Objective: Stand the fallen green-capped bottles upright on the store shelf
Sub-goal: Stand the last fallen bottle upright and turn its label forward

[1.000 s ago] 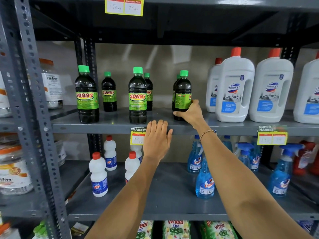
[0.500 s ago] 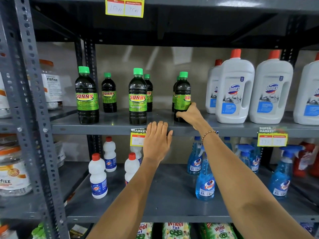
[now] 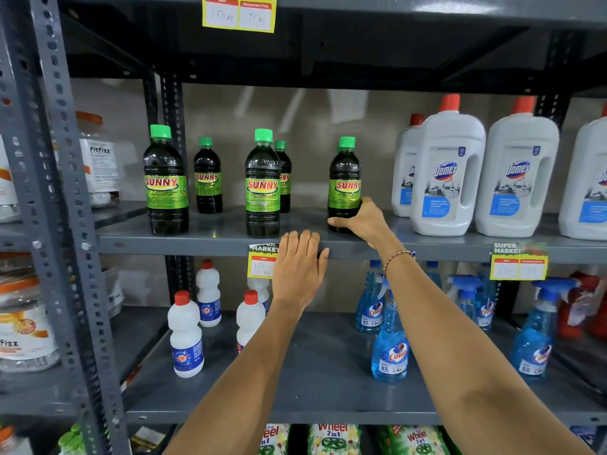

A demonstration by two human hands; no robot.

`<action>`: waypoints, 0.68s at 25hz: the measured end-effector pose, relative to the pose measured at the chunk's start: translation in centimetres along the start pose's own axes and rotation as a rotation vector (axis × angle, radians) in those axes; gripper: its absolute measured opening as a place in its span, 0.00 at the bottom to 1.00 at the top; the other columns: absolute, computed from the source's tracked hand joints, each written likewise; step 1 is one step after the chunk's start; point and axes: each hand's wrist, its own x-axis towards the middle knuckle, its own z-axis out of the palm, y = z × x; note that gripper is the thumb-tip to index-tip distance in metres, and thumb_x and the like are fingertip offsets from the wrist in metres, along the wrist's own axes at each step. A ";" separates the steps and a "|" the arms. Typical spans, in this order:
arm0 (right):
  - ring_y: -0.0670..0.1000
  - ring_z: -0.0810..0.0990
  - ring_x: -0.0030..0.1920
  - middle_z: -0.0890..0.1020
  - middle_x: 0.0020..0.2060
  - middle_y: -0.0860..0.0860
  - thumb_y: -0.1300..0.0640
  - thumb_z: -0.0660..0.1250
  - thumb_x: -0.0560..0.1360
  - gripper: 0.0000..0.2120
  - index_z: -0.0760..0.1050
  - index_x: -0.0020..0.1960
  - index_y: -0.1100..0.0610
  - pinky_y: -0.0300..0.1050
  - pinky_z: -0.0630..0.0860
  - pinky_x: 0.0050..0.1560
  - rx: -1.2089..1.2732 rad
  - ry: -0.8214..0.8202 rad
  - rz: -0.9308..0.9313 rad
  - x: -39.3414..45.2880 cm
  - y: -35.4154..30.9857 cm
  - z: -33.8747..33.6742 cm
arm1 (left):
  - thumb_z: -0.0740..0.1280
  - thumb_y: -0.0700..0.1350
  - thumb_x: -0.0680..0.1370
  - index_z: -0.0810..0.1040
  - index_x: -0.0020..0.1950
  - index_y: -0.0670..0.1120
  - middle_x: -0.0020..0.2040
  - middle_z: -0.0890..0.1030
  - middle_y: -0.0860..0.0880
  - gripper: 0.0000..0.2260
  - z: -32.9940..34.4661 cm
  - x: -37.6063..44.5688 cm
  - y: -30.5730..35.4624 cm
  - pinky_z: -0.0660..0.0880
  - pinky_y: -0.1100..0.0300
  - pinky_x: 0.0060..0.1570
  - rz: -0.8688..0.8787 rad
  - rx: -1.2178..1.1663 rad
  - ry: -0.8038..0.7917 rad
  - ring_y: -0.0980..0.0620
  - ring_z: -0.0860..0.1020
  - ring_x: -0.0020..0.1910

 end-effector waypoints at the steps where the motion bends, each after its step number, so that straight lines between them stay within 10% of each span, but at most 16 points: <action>1: 0.50 0.75 0.53 0.78 0.56 0.54 0.54 0.80 0.63 0.34 0.68 0.63 0.60 0.42 0.71 0.51 0.000 -0.003 -0.004 -0.1 0.0 0.0 | 0.53 0.52 0.81 0.74 0.58 0.43 0.55 0.79 0.45 0.18 0.0 0.0 0.0 0.65 0.50 0.63 0.002 0.000 0.003 0.43 0.76 0.55; 12: 0.53 0.73 0.62 0.75 0.62 0.56 0.58 0.77 0.67 0.39 0.59 0.69 0.62 0.45 0.71 0.60 0.051 -0.087 0.021 -0.7 0.1 -0.9 | 0.55 0.51 0.81 0.76 0.56 0.43 0.53 0.79 0.45 0.16 -0.2 -0.1 0.5 0.67 0.50 0.62 -0.007 -0.010 -0.012 0.44 0.76 0.53; 17: 0.56 0.67 0.72 0.66 0.73 0.59 0.65 0.66 0.76 0.36 0.50 0.76 0.63 0.50 0.66 0.69 0.222 -0.042 0.030 -0.3 1.3 -1.6 | 0.56 0.52 0.81 0.77 0.43 0.43 0.41 0.80 0.45 0.17 -2.3 3.6 1.6 0.70 0.52 0.42 -0.208 -0.103 -0.075 0.44 0.76 0.42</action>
